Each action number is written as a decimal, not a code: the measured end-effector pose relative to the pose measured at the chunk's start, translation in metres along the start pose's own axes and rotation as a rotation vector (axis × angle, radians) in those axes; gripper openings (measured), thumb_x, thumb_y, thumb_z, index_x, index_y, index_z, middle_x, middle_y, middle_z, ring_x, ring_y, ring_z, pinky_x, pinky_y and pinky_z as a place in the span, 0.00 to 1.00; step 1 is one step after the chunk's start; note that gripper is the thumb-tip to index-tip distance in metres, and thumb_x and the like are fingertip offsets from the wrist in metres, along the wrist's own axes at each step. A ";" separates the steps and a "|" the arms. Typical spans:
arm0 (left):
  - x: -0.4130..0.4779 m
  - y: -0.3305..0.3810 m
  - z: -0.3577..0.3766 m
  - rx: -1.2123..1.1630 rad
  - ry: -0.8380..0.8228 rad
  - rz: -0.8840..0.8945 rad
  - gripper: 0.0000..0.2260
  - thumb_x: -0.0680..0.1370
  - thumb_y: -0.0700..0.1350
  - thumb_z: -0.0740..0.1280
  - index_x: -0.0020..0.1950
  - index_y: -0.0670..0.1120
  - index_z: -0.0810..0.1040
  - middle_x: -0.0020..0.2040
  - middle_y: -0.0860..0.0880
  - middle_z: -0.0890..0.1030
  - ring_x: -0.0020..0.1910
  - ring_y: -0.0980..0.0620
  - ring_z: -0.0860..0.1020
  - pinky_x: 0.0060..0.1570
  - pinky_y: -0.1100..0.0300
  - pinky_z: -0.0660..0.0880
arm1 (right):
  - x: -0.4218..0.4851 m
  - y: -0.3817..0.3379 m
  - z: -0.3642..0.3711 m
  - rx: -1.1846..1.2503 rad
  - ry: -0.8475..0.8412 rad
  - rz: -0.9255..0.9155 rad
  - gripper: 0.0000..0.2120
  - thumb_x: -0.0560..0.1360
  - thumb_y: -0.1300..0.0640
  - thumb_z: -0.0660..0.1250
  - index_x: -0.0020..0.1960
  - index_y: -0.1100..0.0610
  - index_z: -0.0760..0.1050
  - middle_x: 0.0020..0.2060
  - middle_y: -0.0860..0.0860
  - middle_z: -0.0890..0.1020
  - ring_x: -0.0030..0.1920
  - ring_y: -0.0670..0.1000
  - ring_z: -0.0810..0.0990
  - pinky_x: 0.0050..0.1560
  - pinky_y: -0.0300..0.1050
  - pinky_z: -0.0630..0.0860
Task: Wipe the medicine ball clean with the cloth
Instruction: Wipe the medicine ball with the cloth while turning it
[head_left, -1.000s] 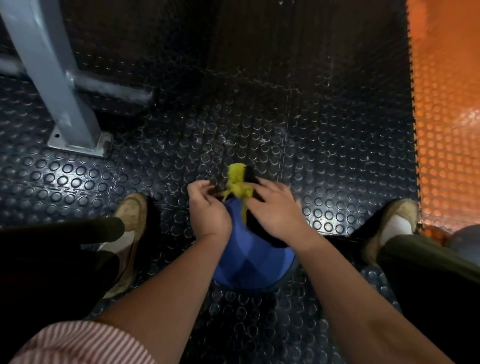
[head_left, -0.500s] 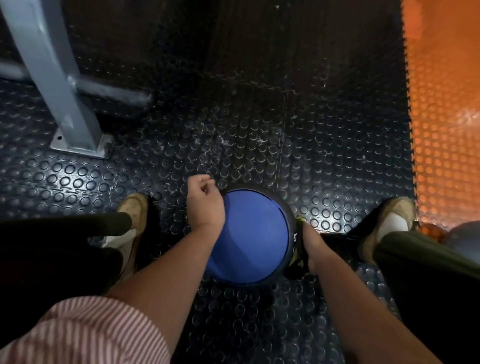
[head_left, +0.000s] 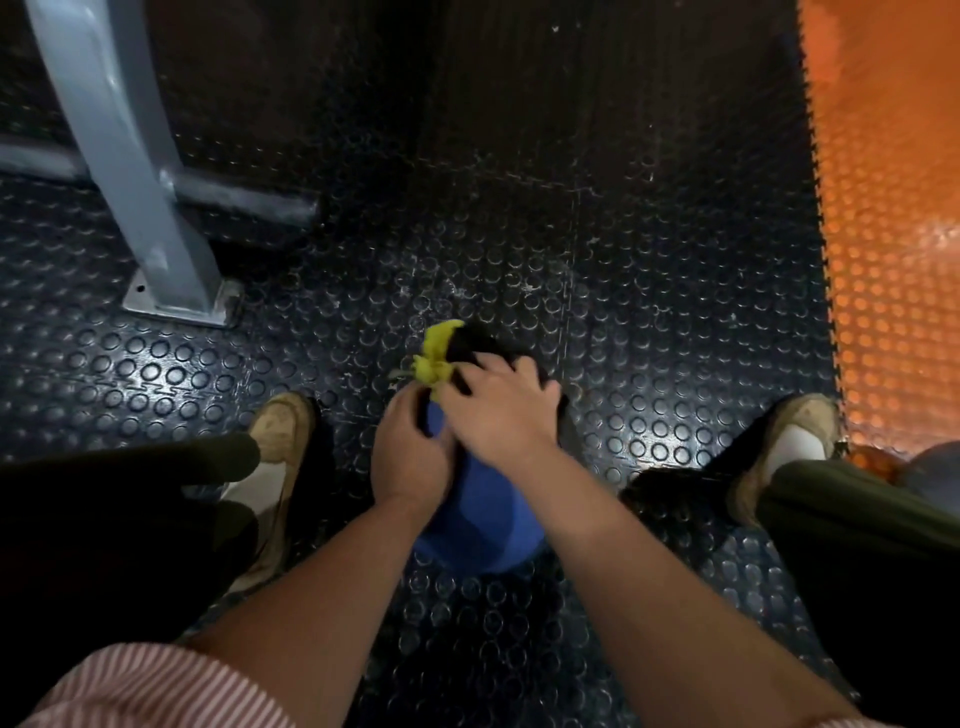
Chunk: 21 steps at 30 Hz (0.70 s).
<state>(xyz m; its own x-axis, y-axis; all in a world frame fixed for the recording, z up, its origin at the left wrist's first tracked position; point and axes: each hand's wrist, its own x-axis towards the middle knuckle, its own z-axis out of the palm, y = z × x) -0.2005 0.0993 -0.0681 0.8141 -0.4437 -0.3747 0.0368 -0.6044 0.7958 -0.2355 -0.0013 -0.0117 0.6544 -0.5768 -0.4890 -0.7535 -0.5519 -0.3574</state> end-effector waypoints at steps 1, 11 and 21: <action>0.003 -0.001 -0.001 -0.061 0.033 -0.076 0.18 0.79 0.47 0.65 0.70 0.48 0.71 0.67 0.48 0.74 0.66 0.46 0.72 0.62 0.53 0.68 | -0.006 -0.006 0.003 -0.021 0.017 -0.046 0.21 0.78 0.41 0.51 0.68 0.42 0.68 0.73 0.43 0.63 0.70 0.55 0.58 0.65 0.59 0.55; 0.011 0.002 -0.001 -0.319 0.238 -0.447 0.18 0.80 0.55 0.61 0.70 0.54 0.72 0.69 0.50 0.73 0.67 0.46 0.71 0.65 0.52 0.67 | 0.014 0.059 0.019 0.618 0.140 0.529 0.25 0.77 0.41 0.53 0.73 0.44 0.63 0.70 0.54 0.68 0.68 0.60 0.65 0.70 0.59 0.59; 0.034 0.021 0.010 -0.188 0.239 -0.491 0.24 0.79 0.60 0.59 0.72 0.54 0.70 0.71 0.49 0.72 0.67 0.44 0.71 0.66 0.47 0.68 | -0.024 0.071 0.035 0.925 0.277 0.714 0.24 0.80 0.43 0.52 0.74 0.49 0.62 0.70 0.56 0.68 0.69 0.61 0.66 0.69 0.58 0.60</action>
<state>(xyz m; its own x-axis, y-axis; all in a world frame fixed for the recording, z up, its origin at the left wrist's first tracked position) -0.1780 0.0653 -0.0690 0.7834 0.0341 -0.6206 0.5276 -0.5643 0.6350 -0.3070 -0.0058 -0.0537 -0.0240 -0.7490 -0.6621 -0.6378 0.5215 -0.5668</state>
